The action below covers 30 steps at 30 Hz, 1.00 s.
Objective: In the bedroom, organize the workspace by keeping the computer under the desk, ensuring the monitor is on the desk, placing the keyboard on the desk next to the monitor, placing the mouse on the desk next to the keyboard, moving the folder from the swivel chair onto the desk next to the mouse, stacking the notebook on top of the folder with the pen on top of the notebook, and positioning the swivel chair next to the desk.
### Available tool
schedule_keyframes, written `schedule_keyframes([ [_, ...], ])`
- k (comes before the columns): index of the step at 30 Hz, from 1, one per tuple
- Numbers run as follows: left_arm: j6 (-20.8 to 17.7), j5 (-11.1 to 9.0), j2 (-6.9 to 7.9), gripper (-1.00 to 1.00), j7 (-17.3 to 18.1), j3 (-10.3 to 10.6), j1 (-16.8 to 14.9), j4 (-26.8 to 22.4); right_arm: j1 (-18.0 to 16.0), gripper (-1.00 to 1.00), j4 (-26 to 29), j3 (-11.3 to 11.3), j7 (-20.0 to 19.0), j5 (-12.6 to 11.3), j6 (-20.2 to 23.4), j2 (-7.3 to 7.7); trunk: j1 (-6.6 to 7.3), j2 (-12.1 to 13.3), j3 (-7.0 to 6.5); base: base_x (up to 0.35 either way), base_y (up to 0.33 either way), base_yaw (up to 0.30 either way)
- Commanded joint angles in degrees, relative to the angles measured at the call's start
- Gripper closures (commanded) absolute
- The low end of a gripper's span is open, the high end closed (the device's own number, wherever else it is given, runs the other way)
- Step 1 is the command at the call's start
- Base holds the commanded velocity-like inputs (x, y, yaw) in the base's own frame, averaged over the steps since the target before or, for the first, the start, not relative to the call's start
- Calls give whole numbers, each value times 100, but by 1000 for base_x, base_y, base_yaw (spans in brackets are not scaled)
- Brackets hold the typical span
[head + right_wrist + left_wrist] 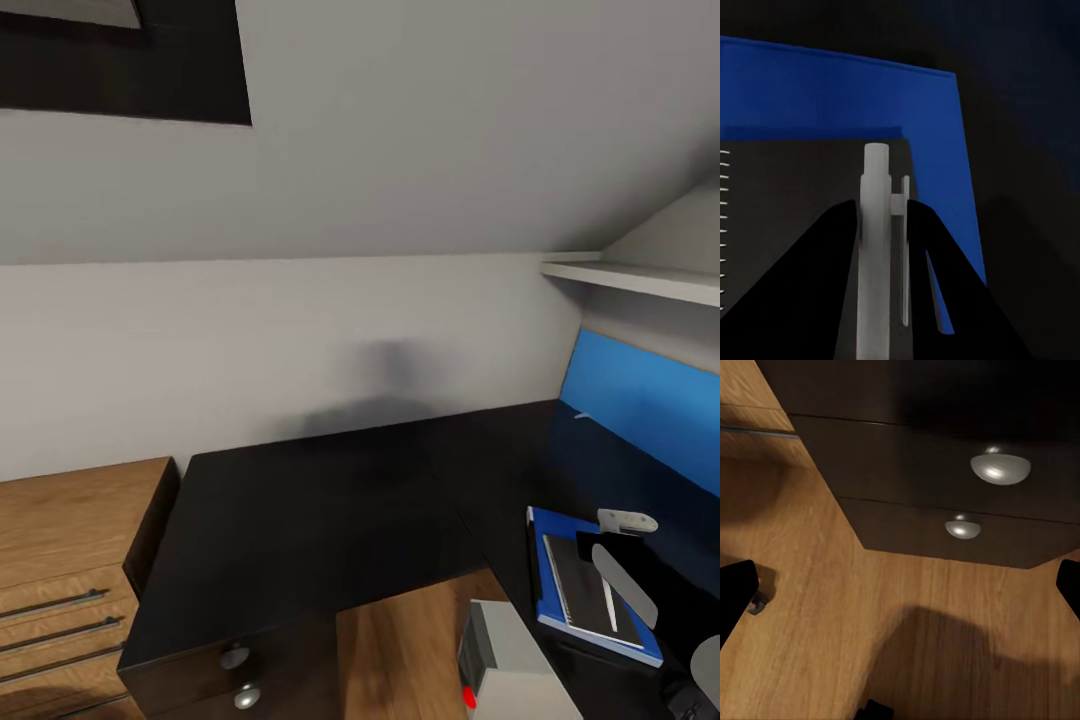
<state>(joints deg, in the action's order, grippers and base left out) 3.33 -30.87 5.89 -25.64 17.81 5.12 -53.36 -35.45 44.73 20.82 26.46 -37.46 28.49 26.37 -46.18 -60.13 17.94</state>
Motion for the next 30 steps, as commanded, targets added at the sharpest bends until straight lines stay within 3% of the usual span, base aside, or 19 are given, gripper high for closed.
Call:
schedule_keyframes([
  [1,35,-60,8,-100,-38,30,-2,-8,-6,100,9,36,53,-60,8,9,-1,-5,6,0,0,0],
  [6,36,-60,8,-100,-35,30,-2,-8,-6,100,10,34,53,-60,8,9,-1,-5,6,0,0,0],
  [7,36,-60,8,-100,-35,30,-2,-8,-6,-100,10,34,53,-60,8,9,-1,-5,6,0,0,0],
  [24,36,-56,16,-100,-26,38,-2,-6,-6,-100,205,-11,65,-63,-1,9,-1,-5,6,0,0,0],
  [27,36,-52,16,-100,-28,39,-2,-2,-6,-100,694,-79,88,-91,9,13,-1,-5,6,0,0,0],
  [29,36,-51,16,-100,-29,39,-2,3,-5,-100,1026,-101,101,-194,35,10,-1,-5,6,0,0,39],
  [30,33,-53,17,-100,-29,39,-2,6,-1,-100,1189,-102,110,-362,47,0,-1,-5,4,0,0,146],
])
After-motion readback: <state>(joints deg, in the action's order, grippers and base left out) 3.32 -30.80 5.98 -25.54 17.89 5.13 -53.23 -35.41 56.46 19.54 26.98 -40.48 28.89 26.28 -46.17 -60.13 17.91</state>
